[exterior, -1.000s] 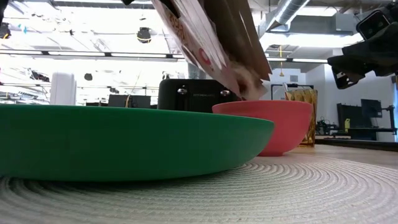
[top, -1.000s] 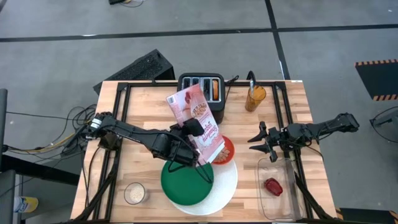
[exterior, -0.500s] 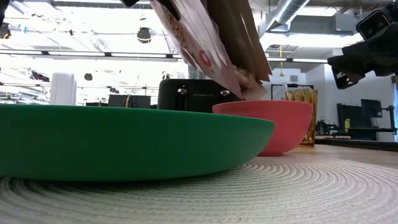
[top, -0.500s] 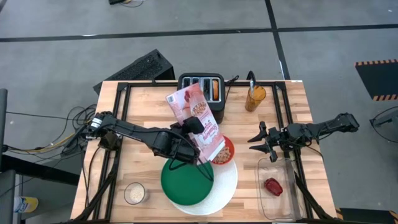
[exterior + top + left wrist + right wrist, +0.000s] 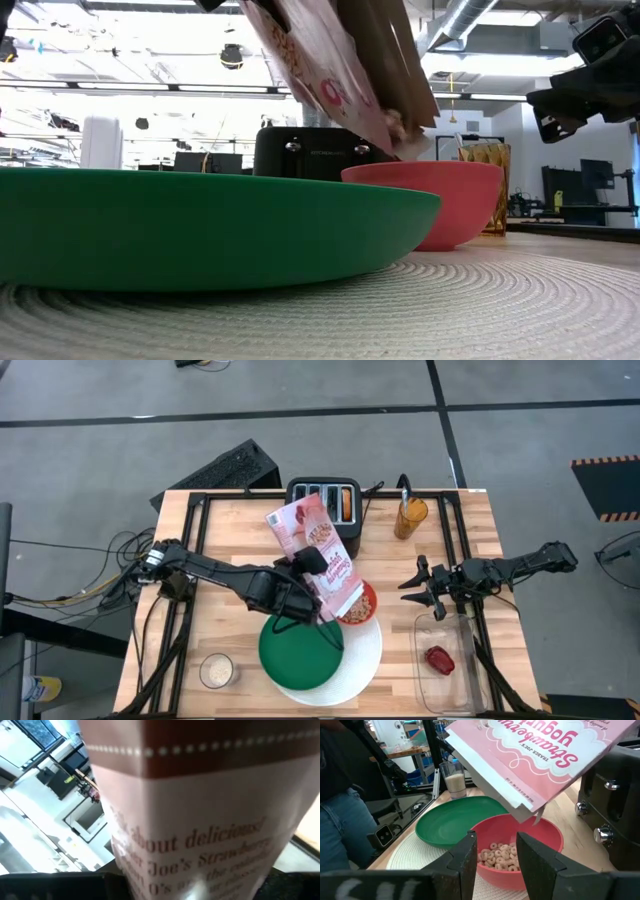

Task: Arrange a breakfast setting
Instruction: Pour the cereal from the cereal box into the orange bowl

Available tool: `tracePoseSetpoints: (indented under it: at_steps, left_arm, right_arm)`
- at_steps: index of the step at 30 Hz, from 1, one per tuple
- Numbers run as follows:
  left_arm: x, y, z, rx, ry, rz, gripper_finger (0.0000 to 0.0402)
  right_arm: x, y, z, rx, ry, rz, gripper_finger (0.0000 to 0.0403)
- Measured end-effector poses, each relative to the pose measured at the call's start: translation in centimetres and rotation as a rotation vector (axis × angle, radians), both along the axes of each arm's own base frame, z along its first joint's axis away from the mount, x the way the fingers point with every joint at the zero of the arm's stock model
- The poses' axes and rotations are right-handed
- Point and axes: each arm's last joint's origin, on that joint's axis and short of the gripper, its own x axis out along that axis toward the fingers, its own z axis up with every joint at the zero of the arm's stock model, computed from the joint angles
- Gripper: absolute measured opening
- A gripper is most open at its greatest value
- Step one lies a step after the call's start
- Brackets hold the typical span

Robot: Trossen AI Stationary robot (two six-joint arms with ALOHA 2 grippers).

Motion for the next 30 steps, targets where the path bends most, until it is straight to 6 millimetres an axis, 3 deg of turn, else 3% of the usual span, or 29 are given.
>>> tracePoseSetpoints:
  at_steps: [30]
  left_arm:
    - [-0.72,0.6,-0.24,-0.104,-0.046,0.101,0.0135]
  right_arm:
    - [0.0,0.0,0.0,0.0,0.0,0.0,0.0157]
